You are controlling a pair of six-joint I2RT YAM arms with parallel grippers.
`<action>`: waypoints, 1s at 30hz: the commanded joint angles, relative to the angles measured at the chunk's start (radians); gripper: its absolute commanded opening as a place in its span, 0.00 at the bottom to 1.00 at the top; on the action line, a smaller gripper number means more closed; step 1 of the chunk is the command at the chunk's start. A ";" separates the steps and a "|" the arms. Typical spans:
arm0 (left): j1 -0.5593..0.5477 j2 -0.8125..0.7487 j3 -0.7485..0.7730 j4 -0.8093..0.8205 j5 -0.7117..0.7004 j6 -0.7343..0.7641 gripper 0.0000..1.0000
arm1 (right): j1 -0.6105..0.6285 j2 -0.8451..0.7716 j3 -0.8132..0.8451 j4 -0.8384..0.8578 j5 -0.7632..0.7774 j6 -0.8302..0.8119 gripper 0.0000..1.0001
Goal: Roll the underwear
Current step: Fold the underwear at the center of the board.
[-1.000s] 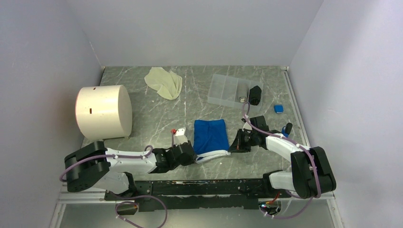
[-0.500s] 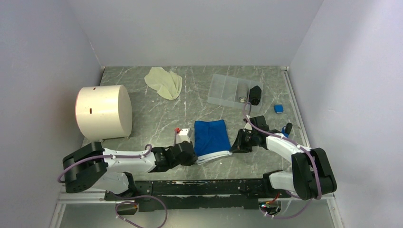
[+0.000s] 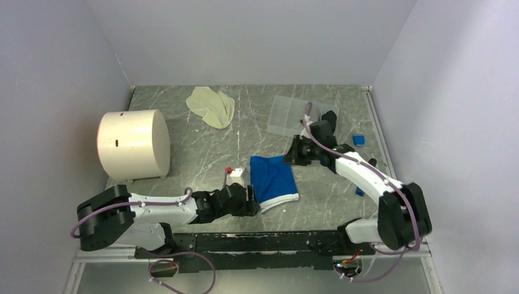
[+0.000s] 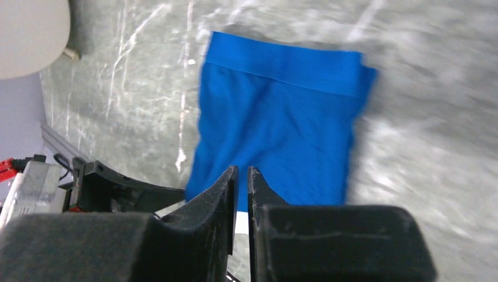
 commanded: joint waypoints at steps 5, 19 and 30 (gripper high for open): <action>0.001 -0.084 -0.035 -0.026 -0.049 -0.047 0.70 | 0.210 0.313 0.239 0.137 0.057 0.011 0.06; 0.001 -0.119 -0.083 0.087 -0.006 -0.037 0.73 | 0.317 0.639 0.409 0.154 0.240 -0.024 0.00; 0.002 -0.133 -0.040 0.089 -0.088 -0.009 0.85 | 0.319 0.689 0.377 0.206 0.221 0.008 0.00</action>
